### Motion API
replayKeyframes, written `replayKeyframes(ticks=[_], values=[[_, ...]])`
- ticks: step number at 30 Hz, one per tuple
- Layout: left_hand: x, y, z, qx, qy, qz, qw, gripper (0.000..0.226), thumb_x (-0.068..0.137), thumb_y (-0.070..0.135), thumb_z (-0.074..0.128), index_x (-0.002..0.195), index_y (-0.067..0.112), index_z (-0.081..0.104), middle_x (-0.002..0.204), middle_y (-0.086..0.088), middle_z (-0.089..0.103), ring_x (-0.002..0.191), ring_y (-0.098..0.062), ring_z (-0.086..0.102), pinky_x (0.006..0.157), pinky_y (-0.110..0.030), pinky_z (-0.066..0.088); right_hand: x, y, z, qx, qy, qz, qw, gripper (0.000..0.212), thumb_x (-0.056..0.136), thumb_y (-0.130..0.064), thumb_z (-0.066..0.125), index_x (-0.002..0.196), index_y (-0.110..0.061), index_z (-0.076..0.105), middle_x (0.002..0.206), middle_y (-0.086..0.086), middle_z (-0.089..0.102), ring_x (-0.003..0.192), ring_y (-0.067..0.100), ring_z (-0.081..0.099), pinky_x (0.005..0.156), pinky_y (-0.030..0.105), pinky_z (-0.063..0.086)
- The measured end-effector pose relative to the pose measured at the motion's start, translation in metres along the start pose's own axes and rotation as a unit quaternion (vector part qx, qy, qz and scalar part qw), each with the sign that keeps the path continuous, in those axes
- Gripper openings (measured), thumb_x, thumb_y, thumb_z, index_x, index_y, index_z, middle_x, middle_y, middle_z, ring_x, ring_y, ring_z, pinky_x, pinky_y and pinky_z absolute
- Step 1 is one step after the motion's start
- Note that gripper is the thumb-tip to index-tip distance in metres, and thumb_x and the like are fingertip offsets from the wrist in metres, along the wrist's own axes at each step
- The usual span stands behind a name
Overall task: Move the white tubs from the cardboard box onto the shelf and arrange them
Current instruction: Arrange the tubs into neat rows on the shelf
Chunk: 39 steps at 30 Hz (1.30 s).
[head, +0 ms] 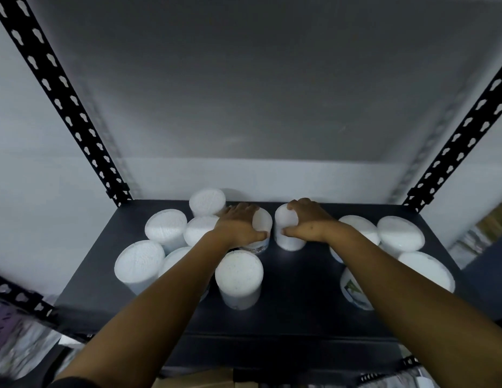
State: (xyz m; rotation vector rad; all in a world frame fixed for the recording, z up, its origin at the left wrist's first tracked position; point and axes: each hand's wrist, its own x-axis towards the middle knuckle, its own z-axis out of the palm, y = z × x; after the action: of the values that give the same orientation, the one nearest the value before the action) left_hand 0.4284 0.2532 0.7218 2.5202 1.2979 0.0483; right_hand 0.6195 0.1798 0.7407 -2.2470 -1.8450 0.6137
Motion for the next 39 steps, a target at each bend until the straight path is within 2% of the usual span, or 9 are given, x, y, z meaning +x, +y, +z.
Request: replayKeyframes(ticks=[3,9,16,23,26,29,32,36,39], values=[[-0.003,0.007,0.002,-0.017,-0.005,0.021,1.000,0.078,0.080,0.054,0.061,0.144,0.021,0.031,0.146,-0.004,0.037,0.133,-0.025,0.036,0.109,-0.037,0.031,-0.010,0.004,0.000,-0.029,-0.004,0.008,1.000,0.079,0.075,-0.053,0.068,0.141,-0.023,0.035,0.142,0.004,0.038,0.127,0.025,0.041,0.101,0.036,0.040],[-0.008,0.017,0.007,-0.055,-0.004,0.051,0.997,0.077,0.080,0.050,0.066,0.143,0.019,0.033,0.146,-0.006,0.036,0.133,-0.027,0.035,0.108,-0.035,0.032,-0.027,0.013,-0.004,-0.049,-0.022,-0.009,0.999,0.076,0.076,-0.036,0.071,0.142,-0.021,0.034,0.149,0.001,0.031,0.137,0.023,0.029,0.112,0.033,0.026],[-0.011,0.014,0.009,-0.019,-0.004,0.043,0.999,0.083,0.078,0.056,0.063,0.146,0.022,0.030,0.152,-0.005,0.027,0.139,-0.030,0.024,0.113,-0.043,0.026,-0.032,0.017,0.004,-0.030,0.019,-0.006,0.999,0.081,0.077,-0.058,0.065,0.141,-0.018,0.036,0.148,0.007,0.033,0.136,0.027,0.029,0.111,0.037,0.030],[-0.014,0.014,0.007,-0.044,-0.027,0.047,0.998,0.079,0.079,0.042,0.067,0.146,0.022,0.029,0.151,-0.005,0.027,0.138,-0.030,0.025,0.112,-0.039,0.027,-0.028,0.014,-0.008,-0.017,-0.044,-0.018,0.999,0.068,0.081,-0.023,0.064,0.142,-0.020,0.035,0.149,0.001,0.030,0.138,0.023,0.030,0.106,0.031,0.033],[-0.014,0.012,0.007,-0.062,-0.020,0.044,0.997,0.082,0.078,0.049,0.067,0.146,0.024,0.029,0.151,-0.004,0.027,0.139,-0.030,0.023,0.113,-0.041,0.027,-0.028,0.015,-0.012,-0.025,-0.015,-0.018,0.999,0.064,0.084,-0.037,0.065,0.139,-0.019,0.039,0.141,0.003,0.039,0.128,0.023,0.039,0.100,0.032,0.037],[-0.014,0.013,0.009,-0.039,-0.005,0.034,0.999,0.083,0.079,0.055,0.064,0.146,0.021,0.029,0.150,-0.005,0.028,0.137,-0.030,0.023,0.110,-0.040,0.028,-0.025,0.017,-0.010,-0.069,-0.002,-0.001,0.998,0.073,0.083,-0.054,0.061,0.142,-0.018,0.036,0.144,0.007,0.039,0.129,0.026,0.038,0.105,0.039,0.037],[-0.013,0.015,0.009,-0.037,-0.007,0.034,0.999,0.082,0.079,0.054,0.064,0.146,0.020,0.030,0.148,-0.005,0.029,0.135,-0.030,0.026,0.108,-0.038,0.029,-0.025,0.018,-0.009,-0.078,-0.007,0.003,0.997,0.076,0.082,-0.056,0.060,0.143,-0.017,0.035,0.146,0.008,0.038,0.132,0.027,0.035,0.106,0.040,0.035],[-0.011,0.015,0.008,-0.042,-0.018,0.041,0.998,0.082,0.080,0.053,0.064,0.146,0.020,0.029,0.149,-0.005,0.028,0.137,-0.029,0.025,0.110,-0.039,0.028,-0.025,0.017,-0.013,-0.066,-0.017,-0.001,0.998,0.073,0.081,-0.048,0.065,0.140,-0.016,0.038,0.142,0.008,0.041,0.127,0.026,0.040,0.100,0.036,0.041],[-0.011,0.016,0.008,-0.046,-0.016,0.040,0.998,0.081,0.080,0.054,0.064,0.146,0.020,0.029,0.149,-0.005,0.029,0.137,-0.028,0.026,0.110,-0.039,0.028,-0.027,0.019,-0.015,-0.038,-0.039,0.003,0.999,0.070,0.080,-0.032,0.068,0.141,-0.019,0.036,0.145,0.004,0.036,0.130,0.024,0.037,0.097,0.030,0.039]])
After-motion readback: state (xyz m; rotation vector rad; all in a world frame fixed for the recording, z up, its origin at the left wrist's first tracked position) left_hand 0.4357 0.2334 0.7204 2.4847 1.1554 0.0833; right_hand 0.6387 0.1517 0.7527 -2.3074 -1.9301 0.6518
